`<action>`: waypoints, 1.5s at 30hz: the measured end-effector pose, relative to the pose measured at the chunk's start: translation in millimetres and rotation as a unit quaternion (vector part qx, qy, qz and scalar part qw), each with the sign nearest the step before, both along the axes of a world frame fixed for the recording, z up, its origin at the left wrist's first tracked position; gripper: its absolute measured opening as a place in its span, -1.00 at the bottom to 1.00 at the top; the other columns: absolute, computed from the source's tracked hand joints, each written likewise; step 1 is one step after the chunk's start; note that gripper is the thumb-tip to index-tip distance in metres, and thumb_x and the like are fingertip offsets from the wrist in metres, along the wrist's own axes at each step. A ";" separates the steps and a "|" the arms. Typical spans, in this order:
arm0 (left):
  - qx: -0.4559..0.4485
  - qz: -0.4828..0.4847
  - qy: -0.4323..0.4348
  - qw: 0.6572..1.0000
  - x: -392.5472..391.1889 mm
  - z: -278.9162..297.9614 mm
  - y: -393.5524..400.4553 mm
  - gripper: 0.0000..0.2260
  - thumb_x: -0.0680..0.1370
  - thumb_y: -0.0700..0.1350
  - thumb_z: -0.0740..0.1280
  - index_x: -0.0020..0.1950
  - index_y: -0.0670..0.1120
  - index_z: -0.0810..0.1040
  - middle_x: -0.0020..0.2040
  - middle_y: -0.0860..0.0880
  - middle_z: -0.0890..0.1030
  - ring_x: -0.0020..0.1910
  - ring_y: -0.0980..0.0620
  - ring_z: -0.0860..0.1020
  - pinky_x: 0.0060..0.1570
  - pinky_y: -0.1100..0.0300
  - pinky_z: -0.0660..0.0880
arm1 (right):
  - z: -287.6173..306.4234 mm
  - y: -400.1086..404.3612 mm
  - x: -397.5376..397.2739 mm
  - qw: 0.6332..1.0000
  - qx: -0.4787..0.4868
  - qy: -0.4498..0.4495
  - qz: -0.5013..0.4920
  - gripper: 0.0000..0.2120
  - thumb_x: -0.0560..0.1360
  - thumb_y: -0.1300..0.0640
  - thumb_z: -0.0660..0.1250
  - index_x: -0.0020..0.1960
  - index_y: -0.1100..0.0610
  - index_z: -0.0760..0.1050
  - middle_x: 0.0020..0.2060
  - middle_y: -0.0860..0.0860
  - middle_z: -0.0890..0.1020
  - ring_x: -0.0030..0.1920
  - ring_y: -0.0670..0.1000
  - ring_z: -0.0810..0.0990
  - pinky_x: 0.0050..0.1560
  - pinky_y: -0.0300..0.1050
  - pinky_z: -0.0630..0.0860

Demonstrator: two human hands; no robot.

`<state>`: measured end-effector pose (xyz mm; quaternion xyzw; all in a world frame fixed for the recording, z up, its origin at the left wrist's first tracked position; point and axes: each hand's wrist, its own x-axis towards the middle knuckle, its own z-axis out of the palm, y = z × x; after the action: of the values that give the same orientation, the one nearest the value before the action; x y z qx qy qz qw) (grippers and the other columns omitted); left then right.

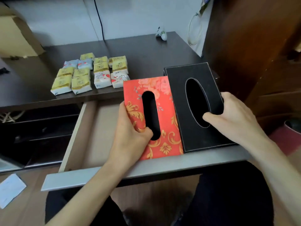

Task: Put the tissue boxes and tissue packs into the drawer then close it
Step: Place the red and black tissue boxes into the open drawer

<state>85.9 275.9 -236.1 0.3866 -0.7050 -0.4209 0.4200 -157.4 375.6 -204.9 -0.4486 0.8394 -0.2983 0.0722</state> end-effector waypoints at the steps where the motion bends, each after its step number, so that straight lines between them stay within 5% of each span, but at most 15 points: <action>1: 0.012 -0.002 0.002 1.000 2.6 -2.3 3.6 -0.39 0.36 -0.36 0.47 0.24 0.14 0.38 -0.05 0.20 0.66 -0.09 0.17 0.66 -0.16 0.33 0.55 | 1.3 5.6 1.0 1.000 0.018 0.018 0.000 -0.60 0.30 -0.20 0.38 0.03 -0.01 0.46 -0.08 -0.07 0.60 -0.06 0.11 0.57 -0.03 0.14 0.56; 5: 0.082 -0.002 0.003 0.997 9.6 -9.6 16.9 -0.43 0.36 -0.33 0.49 0.21 0.13 0.41 -0.04 0.22 0.67 -0.08 0.18 0.68 -0.16 0.27 0.60 | 1.1 18.7 0.3 0.994 0.083 0.071 0.019 -0.61 0.30 -0.25 0.33 -0.06 0.03 0.45 -0.13 -0.03 0.57 -0.10 0.12 0.53 -0.13 0.08 0.53; 9: 0.192 -0.010 -0.016 0.981 13.1 -11.0 27.8 -0.52 0.40 -0.36 0.46 0.15 0.06 0.42 0.02 -0.10 0.69 -0.11 -0.03 0.71 -0.18 -0.06 0.67 | -12.9 21.8 -1.7 0.982 0.150 0.109 0.041 -0.55 0.36 -0.28 0.33 -0.01 0.08 0.44 -0.04 -0.01 0.45 0.05 0.09 0.35 -0.15 0.03 0.36; 15: 0.206 -0.032 -0.105 0.972 12.5 -3.9 33.7 -0.56 0.42 -0.28 0.45 0.16 0.00 0.33 0.19 -0.18 0.53 0.05 -0.15 0.63 -0.11 -0.11 0.65 | -32.4 21.1 -1.9 0.958 0.152 0.243 0.036 -0.38 0.29 -0.33 0.18 0.03 0.17 0.48 0.01 0.05 0.36 0.03 0.10 0.28 -0.09 -0.03 0.42; 20: 0.276 -0.063 -0.089 0.955 18.4 -0.4 27.8 -0.64 0.54 -0.41 0.35 0.21 -0.10 0.35 -0.01 -0.13 0.63 -0.33 0.13 0.68 -0.45 0.26 0.57 | -37.7 21.4 -6.4 0.951 0.138 0.268 0.075 -0.24 0.35 -0.28 0.16 0.31 0.26 0.45 0.48 0.17 0.29 0.40 0.18 0.25 0.22 0.11 0.45; 25: 0.198 -0.117 -0.191 0.954 25.4 13.7 2.2 -0.62 0.53 -0.27 0.41 0.29 -0.03 0.40 0.12 -0.05 0.65 -0.16 0.32 0.63 -0.26 0.42 0.51 | -46.6 21.2 -15.8 0.935 0.218 0.231 0.157 -0.16 0.57 -0.21 0.16 0.66 0.21 -0.05 0.67 0.13 -0.14 0.64 0.13 -0.18 0.57 0.08 0.06; 27: 0.130 -0.131 -0.272 0.944 22.1 21.1 -16.8 -0.47 0.51 -0.17 0.45 0.42 -0.02 0.34 0.31 -0.01 0.55 0.03 0.32 0.57 -0.06 0.43 0.46 | -41.9 18.9 -23.3 0.940 0.206 0.207 0.177 -0.18 0.60 -0.23 0.18 0.66 0.20 -0.01 0.67 0.10 -0.12 0.63 0.07 -0.20 0.57 0.08 0.04; 29: 0.042 -0.132 -0.379 0.915 13.0 27.1 -38.3 -0.18 0.49 -0.02 0.49 0.60 -0.03 0.08 0.52 0.01 0.31 0.40 0.11 0.38 0.26 0.30 0.31 | -30.7 9.0 -32.2 0.948 0.177 0.185 0.188 -0.18 0.59 -0.25 0.22 0.65 0.18 0.05 0.66 0.06 -0.03 0.62 0.02 -0.14 0.55 0.07 0.09; 31: -0.040 -0.142 -0.440 0.886 1.8 29.1 -58.9 -0.08 0.46 0.09 0.50 0.62 -0.02 -0.02 0.61 0.00 0.16 0.54 -0.02 0.22 0.41 0.16 0.21 | -17.8 -10.1 -40.6 0.950 0.161 0.176 0.201 -0.20 0.56 -0.25 0.27 0.62 0.15 0.12 0.64 0.04 0.08 0.60 0.00 -0.05 0.52 0.05 0.17; 36: 0.013 -0.270 -0.423 0.865 -14.9 28.9 -88.5 -0.29 0.41 0.45 0.30 0.45 0.10 0.36 0.30 0.07 0.60 0.18 0.09 0.61 0.22 0.06 0.52 | -7.0 -71.8 -52.5 0.920 0.216 0.185 0.271 -0.19 0.52 -0.17 0.40 0.61 0.13 0.16 0.60 0.05 0.21 0.59 0.08 0.12 0.49 0.04 0.25; 39: 0.016 -0.302 -0.362 0.882 -11.9 14.3 -92.8 -0.53 0.44 0.41 0.31 0.23 0.18 0.50 0.04 0.21 0.68 0.00 0.20 0.66 0.06 0.06 0.61 | -16.5 -90.5 -57.7 0.907 0.258 0.176 0.284 -0.29 0.48 -0.10 0.43 0.52 0.13 0.29 0.47 0.07 0.41 0.49 0.14 0.31 0.47 0.07 0.29; 45: 0.030 -0.311 -0.333 0.890 -11.5 0.9 -104.2 -0.70 0.53 0.15 0.40 0.25 0.20 0.50 0.04 0.27 0.66 0.02 0.19 0.66 0.00 0.17 0.62 | -34.5 -92.1 -66.7 0.920 0.223 0.122 0.299 -0.24 0.49 0.09 0.41 0.62 0.13 0.21 0.46 0.07 0.43 0.48 0.12 0.29 0.53 -0.03 0.00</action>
<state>74.5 171.6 -235.2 0.2770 -0.8748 -0.3975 -0.0032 -224.1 283.5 -239.4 -0.6838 0.7133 -0.0109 0.1533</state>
